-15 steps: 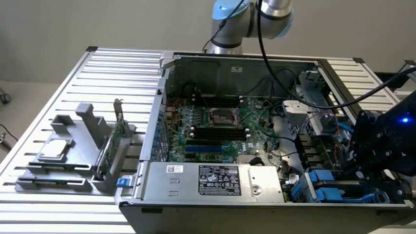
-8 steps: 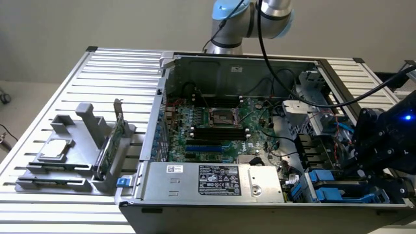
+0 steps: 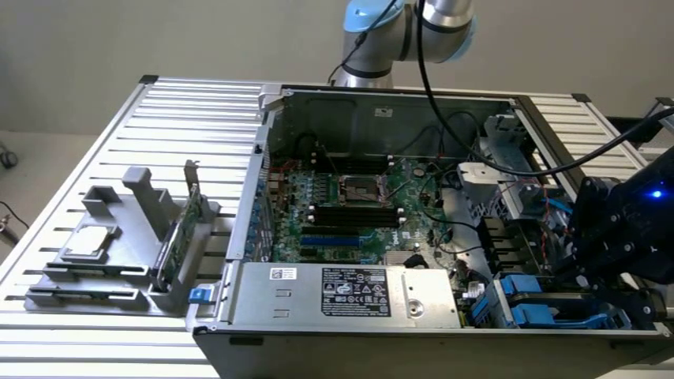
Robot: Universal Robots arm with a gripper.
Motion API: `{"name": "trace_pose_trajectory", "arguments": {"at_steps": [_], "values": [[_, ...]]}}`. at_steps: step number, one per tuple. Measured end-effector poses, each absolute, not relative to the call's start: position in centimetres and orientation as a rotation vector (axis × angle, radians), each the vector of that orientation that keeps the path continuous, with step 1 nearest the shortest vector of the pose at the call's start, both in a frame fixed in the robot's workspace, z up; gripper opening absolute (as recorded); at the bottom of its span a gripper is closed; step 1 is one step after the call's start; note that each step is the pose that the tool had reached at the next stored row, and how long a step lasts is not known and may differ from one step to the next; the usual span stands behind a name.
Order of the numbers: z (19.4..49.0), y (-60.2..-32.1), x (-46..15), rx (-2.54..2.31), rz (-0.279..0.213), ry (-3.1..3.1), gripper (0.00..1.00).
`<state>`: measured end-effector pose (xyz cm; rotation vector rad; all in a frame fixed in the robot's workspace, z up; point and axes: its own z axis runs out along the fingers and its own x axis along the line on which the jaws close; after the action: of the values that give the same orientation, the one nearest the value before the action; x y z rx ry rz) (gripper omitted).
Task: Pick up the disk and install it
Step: 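Insert the second disk wire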
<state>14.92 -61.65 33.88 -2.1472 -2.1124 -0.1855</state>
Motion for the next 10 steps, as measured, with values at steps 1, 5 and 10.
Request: {"name": "trace_pose_trajectory", "arguments": {"at_steps": [1, 5, 10], "values": [[33.85, -61.65, 14.92, -2.147, -0.186, -2.112, 0.17], [33.72, -61.7, 14.92, -2.146, -0.188, -2.111, 0.17], [33.53, -61.79, 14.92, -2.145, -0.189, -2.11, 0.17]]}}
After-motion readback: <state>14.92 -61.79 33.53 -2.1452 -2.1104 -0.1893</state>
